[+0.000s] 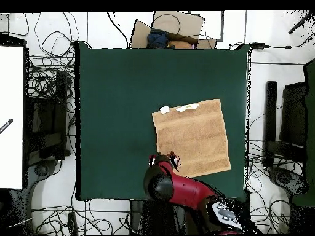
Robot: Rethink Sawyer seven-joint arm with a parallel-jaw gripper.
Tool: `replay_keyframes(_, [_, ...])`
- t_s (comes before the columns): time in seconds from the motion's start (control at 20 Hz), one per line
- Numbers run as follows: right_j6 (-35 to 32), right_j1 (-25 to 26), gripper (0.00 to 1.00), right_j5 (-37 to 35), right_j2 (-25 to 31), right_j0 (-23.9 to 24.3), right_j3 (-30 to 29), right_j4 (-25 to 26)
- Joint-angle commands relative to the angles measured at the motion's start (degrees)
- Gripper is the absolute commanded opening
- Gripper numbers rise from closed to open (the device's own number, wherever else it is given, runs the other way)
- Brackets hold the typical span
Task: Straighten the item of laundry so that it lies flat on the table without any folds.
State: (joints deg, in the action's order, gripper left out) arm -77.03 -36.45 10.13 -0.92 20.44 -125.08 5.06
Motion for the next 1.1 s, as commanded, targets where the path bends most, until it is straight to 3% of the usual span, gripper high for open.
replay_keyframes(0.05, [-12.85,4.82,1.00,-0.30,0.19,-0.82,2.03,-1.91])
replay_keyframes(0.25, [-12.51,4.10,1.00,-1.89,1.13,0.15,2.36,-2.05])
replay_keyframes(0.75, [-12.45,7.77,1.00,-0.23,3.15,1.69,4.93,-1.82])
replay_keyframes(1.1, [-10.92,7.53,1.00,-3.71,2.00,-0.40,8.43,-3.71])
